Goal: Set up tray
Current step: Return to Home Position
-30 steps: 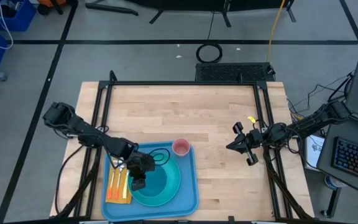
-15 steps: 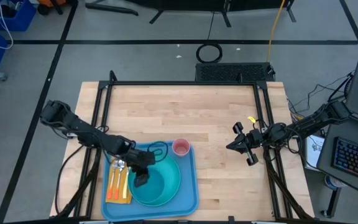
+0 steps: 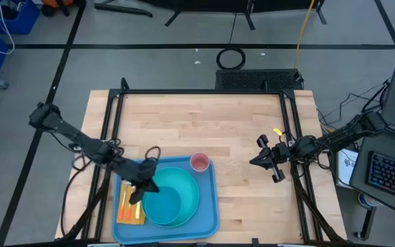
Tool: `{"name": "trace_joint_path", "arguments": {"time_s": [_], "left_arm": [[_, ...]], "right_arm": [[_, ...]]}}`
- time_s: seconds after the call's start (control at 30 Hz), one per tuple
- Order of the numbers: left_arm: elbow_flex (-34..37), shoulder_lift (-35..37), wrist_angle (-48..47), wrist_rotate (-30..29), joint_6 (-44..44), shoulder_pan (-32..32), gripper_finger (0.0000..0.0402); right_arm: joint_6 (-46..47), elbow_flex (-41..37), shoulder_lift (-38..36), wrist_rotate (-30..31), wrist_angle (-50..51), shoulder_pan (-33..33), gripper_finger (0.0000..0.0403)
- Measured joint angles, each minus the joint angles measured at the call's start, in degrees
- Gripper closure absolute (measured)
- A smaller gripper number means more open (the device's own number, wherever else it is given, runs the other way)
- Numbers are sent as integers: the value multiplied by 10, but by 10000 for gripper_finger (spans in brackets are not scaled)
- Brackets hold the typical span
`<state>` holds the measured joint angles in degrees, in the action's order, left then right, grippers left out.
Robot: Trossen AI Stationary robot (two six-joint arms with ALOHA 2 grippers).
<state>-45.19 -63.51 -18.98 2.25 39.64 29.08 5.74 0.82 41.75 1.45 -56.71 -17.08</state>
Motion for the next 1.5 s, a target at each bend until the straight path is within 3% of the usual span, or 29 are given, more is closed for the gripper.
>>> {"name": "trace_joint_path", "arguments": {"time_s": [0.17, 0.3, 0.57, 0.8, 0.97, 1.13, 1.4, 1.5], "left_arm": [[0, 36, 16, -149, -67, 32, 393], [0, 72, 27, -205, -135, 43, 397], [0, 182, -26, -147, -313, 27, 394], [0, 286, -171, -234, -291, 30, 396], [0, 368, -186, -143, -348, 32, 396], [0, 469, -241, -150, -376, 31, 399], [51, 619, -297, -188, -314, 31, 397], [54, 632, -271, -172, -324, 31, 398]], "right_arm": [[0, 0, 0, 0, 0, 0, 403], [0, 0, 0, 0, 0, 0, 403], [0, 0, 0, 0, 0, 0, 403], [0, 0, 0, 0, 0, 0, 403], [0, 0, 0, 0, 0, 0, 403], [0, 0, 0, 0, 0, 0, 403], [0, 0, 0, 0, 0, 0, 403], [0, 0, 0, 0, 0, 0, 403]]}}
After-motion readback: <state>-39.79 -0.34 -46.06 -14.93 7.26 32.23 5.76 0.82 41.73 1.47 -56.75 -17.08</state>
